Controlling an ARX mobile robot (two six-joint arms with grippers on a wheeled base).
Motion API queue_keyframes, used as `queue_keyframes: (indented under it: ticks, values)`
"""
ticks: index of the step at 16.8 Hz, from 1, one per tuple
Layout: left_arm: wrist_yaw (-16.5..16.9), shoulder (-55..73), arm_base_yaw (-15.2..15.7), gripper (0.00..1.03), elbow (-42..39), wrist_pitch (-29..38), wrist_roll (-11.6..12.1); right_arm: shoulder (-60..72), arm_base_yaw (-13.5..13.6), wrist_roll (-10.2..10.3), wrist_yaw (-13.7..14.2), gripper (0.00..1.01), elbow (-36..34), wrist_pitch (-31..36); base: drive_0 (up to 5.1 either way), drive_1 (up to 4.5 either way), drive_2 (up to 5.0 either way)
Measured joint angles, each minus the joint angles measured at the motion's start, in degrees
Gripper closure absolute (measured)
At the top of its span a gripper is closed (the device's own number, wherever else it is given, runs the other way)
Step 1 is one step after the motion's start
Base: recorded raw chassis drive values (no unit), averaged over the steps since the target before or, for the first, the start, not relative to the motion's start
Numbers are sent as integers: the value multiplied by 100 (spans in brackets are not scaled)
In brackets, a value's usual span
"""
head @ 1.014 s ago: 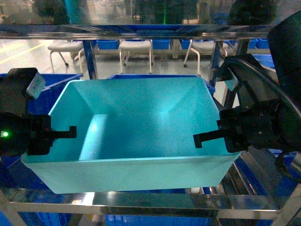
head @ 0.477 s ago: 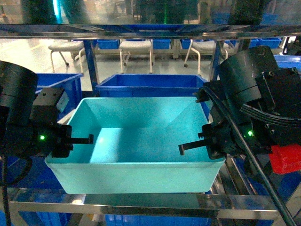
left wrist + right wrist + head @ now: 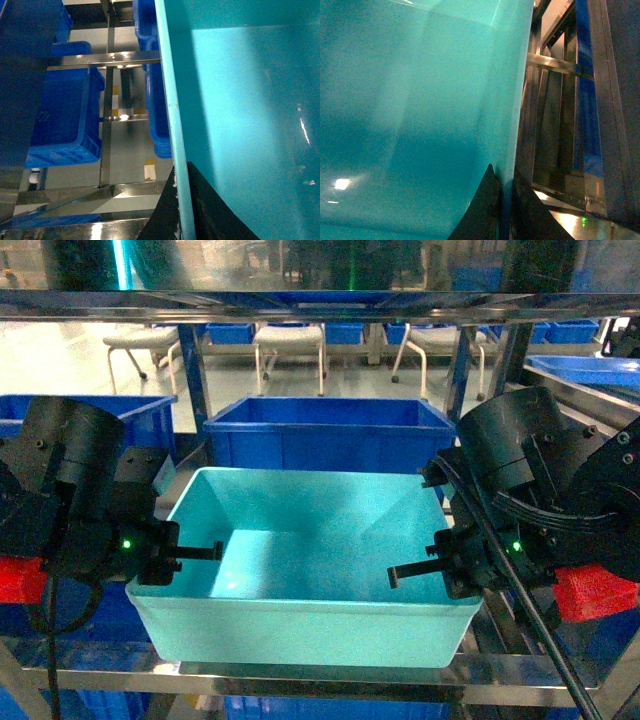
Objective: Organize blue bins on left shelf correctly
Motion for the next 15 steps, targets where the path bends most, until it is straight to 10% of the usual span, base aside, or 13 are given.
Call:
queue_keyframes:
  ticks: [11,15]
  values:
    - [-42,352,-90,101,509,-391,-48,323,-160,50,-79,98,378,-358,0,0,0]
    - [-227,354,2,49,588,-337,-13,326,-267,-175,138,49,380,-396,0,0,0]
